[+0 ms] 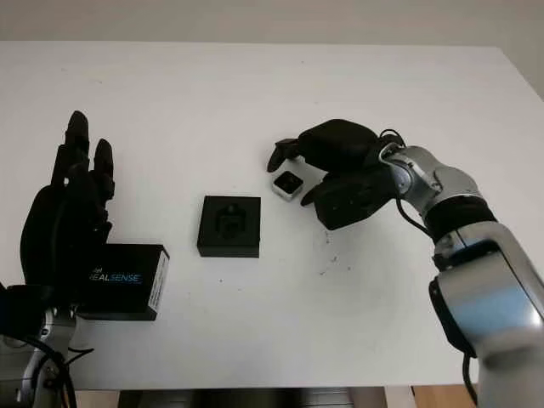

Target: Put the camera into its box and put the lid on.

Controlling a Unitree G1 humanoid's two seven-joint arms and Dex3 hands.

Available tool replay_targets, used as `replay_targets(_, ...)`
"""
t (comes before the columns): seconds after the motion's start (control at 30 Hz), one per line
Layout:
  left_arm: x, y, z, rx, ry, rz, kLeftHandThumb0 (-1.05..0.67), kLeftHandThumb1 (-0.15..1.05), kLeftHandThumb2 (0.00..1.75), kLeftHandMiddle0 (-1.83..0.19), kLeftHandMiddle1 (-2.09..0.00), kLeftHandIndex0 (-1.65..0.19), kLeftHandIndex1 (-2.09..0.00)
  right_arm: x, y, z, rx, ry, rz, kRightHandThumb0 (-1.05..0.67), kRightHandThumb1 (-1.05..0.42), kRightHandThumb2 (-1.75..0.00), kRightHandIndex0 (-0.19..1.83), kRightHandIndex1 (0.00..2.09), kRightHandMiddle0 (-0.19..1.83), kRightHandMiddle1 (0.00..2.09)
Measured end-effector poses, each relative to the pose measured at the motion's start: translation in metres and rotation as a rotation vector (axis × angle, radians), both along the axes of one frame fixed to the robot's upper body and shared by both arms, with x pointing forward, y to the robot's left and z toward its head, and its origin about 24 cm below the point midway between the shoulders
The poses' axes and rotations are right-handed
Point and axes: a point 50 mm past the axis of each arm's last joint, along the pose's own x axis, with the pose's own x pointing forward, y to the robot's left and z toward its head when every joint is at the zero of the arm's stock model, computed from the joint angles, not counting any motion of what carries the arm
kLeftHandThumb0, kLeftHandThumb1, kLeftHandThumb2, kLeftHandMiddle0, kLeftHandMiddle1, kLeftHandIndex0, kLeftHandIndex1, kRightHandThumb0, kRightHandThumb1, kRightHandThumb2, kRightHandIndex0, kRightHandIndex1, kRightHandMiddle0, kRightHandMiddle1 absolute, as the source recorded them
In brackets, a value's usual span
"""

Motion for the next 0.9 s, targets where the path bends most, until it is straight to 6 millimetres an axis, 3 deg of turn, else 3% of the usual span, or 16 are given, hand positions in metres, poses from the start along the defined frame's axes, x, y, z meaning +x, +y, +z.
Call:
replay_targets(0.13, -0.0004, 0.0004, -0.0005, 0.003, 0.003, 0.001, -0.80, 1.05, 0.71, 0.19, 0.00, 0.19, 0.00, -0.0006, 0.0000, -0.0020, 0.003, -0.013, 0.007, -0.33, -0.88, -0.06, 0.26, 1.08, 0.25, 1.18)
replay_targets(0.53, -0.0006, 0.0013, -0.0004, 0.012, 0.005, 0.001, -0.81, 1.05, 0.70, 0.19, 0.00, 0.19, 0.00, -0.0006, -0.0006, -0.0031, -0.007, -0.031, 0.013, -0.35, -0.92, -0.06, 0.34, 1.12, 0.33, 1.28)
replay_targets(0.77, -0.0006, 0.0016, -0.0003, 0.015, 0.006, 0.004, -0.81, 1.05, 0.69, 0.19, 0.00, 0.19, 0.00, -0.0012, 0.0010, -0.0037, -0.027, -0.055, 0.031, -0.37, -0.95, -0.06, 0.38, 1.26, 0.42, 1.30)
replay_targets(0.9, -0.0005, 0.0016, -0.0003, 0.015, 0.006, 0.005, -0.81, 1.05, 0.69, 0.19, 0.00, 0.19, 0.00, -0.0015, 0.0016, -0.0040, -0.049, -0.074, 0.042, -0.39, -0.98, -0.06, 0.23, 1.16, 0.40, 1.33)
